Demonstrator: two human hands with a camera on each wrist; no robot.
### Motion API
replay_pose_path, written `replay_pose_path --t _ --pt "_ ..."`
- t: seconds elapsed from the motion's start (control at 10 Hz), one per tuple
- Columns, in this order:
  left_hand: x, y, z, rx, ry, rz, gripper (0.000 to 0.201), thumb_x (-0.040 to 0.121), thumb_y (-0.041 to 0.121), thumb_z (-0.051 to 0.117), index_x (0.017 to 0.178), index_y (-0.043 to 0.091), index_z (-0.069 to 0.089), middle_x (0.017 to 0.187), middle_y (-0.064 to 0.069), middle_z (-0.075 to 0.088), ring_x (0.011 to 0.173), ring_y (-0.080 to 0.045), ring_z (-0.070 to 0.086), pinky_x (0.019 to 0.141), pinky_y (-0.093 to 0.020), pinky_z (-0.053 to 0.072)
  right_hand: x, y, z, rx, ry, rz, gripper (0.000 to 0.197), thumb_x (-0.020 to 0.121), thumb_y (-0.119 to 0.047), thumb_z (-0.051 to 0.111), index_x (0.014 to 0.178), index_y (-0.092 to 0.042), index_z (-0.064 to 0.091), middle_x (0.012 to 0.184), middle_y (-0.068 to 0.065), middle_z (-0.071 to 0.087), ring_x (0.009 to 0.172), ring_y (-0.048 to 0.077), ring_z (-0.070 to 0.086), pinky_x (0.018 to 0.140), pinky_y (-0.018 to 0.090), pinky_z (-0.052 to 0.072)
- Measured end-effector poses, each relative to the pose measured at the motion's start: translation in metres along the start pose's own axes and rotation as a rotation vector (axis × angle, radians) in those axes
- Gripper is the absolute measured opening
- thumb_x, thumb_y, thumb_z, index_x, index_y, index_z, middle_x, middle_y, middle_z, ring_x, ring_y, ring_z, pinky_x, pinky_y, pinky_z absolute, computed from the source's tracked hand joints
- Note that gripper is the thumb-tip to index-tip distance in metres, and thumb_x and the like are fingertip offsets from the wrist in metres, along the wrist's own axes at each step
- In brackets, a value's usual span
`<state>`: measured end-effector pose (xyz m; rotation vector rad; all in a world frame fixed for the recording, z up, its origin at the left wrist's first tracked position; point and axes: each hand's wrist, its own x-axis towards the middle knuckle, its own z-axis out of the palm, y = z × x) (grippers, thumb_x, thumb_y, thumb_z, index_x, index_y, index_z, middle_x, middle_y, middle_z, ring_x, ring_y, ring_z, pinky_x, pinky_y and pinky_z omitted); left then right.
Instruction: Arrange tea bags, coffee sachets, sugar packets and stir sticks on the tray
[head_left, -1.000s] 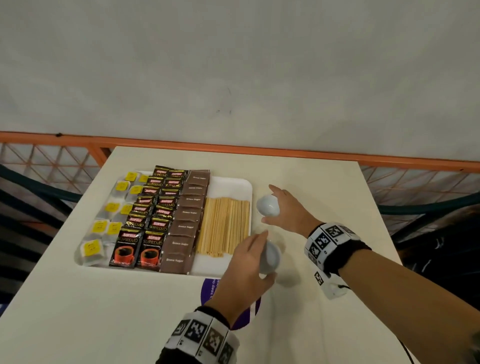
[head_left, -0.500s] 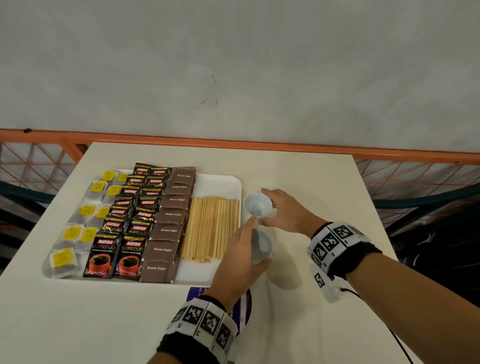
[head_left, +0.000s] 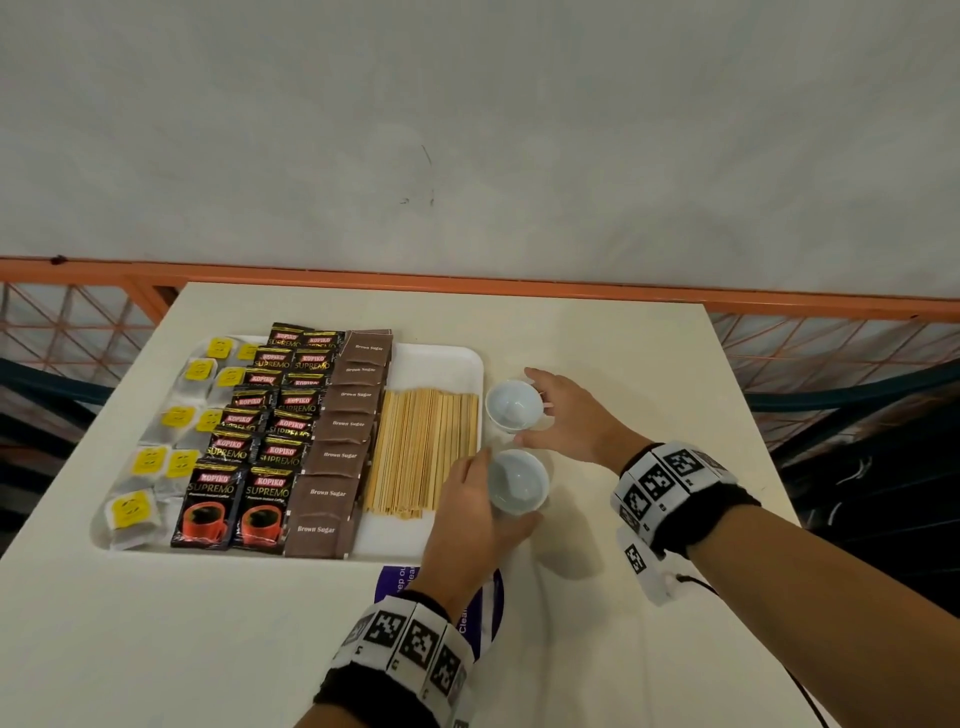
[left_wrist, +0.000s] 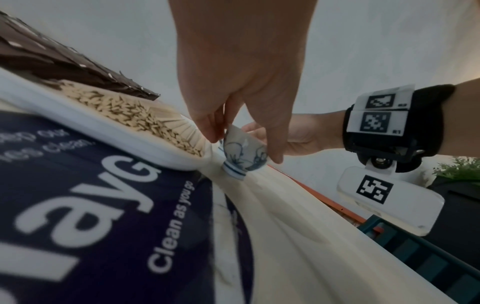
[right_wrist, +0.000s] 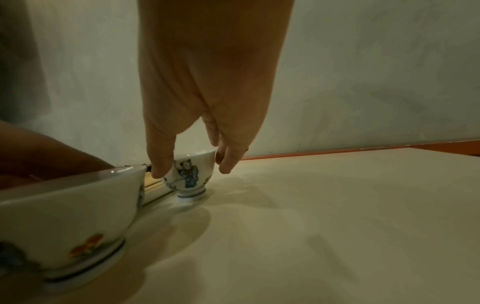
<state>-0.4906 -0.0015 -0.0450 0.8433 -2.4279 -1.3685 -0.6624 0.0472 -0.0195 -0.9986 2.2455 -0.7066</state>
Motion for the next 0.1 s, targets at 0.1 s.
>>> replay_pose_path --t 0.1 --pt "-0.0047 -0.0002 -0.0045 -0.021 0.041 0.01 0.081 0.069 0.046 0.076 0.136 0.02 0.037 0.121 0.009 0.044 0.112 -0.005 0.04 0.095 -0.021 0.03 -0.0066 0.0025 -0.0032 0.082 0.093 0.043 0.094 0.072 -0.023 0.078 0.145 -0.015 0.02 0.14 0.01 0.04 0.128 0.024 0.041 0.109 0.041 0.035"
